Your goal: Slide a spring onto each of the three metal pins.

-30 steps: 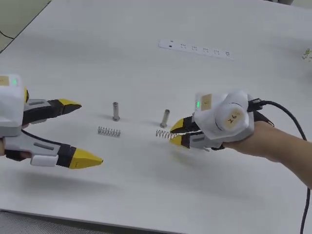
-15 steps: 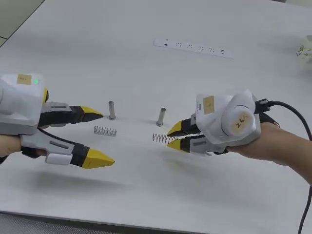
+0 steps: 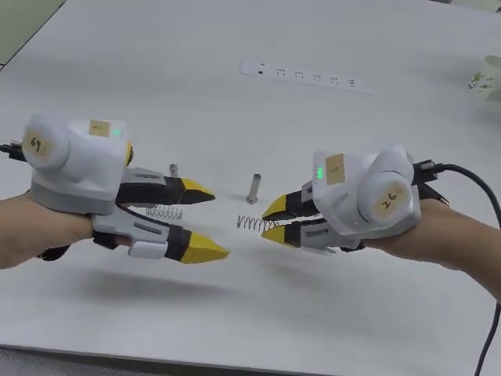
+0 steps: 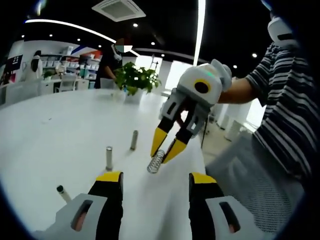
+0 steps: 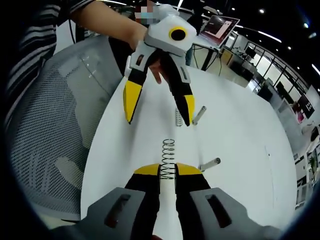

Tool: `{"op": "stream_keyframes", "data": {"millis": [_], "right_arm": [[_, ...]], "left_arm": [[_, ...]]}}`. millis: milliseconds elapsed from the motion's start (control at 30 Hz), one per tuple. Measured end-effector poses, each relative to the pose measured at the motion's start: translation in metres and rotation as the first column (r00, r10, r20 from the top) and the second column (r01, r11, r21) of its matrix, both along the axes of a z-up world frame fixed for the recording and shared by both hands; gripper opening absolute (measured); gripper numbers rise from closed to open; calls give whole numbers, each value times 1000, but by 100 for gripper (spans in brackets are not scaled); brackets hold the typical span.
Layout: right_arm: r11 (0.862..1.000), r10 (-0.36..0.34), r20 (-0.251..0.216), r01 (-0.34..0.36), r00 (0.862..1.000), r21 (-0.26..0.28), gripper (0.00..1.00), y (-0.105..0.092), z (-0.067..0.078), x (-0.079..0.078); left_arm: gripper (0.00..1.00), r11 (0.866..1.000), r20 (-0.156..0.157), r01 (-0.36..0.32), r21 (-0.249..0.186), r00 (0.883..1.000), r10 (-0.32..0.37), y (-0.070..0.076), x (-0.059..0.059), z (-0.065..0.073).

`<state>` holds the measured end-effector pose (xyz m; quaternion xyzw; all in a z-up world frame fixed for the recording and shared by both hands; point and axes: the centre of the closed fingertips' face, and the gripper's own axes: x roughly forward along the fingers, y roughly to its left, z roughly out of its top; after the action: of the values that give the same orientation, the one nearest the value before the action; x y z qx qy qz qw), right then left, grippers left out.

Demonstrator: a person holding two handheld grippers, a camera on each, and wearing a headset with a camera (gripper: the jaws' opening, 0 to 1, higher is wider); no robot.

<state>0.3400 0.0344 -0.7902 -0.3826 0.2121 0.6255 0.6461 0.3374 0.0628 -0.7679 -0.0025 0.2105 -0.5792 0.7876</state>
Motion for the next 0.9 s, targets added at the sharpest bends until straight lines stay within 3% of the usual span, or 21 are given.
{"op": "stream_keyframes", "data": {"millis": [233,467,900], "right_arm": [[1000,-3,-2,4,1000,15,8,1,7,-3],[1000,-2,-2,2,1000,15,8,-1,8,-6],[1000,5,5,-5,1000,17,8,-3,11,-8]], "left_arm": [[33,999,-1,12,-35,1000,-12,-16,3,1],[23,999,-2,34,-41,999,-34,-28,0,-3],[12,998,9,47,-47,999,-47,-35,0,-2]]}}
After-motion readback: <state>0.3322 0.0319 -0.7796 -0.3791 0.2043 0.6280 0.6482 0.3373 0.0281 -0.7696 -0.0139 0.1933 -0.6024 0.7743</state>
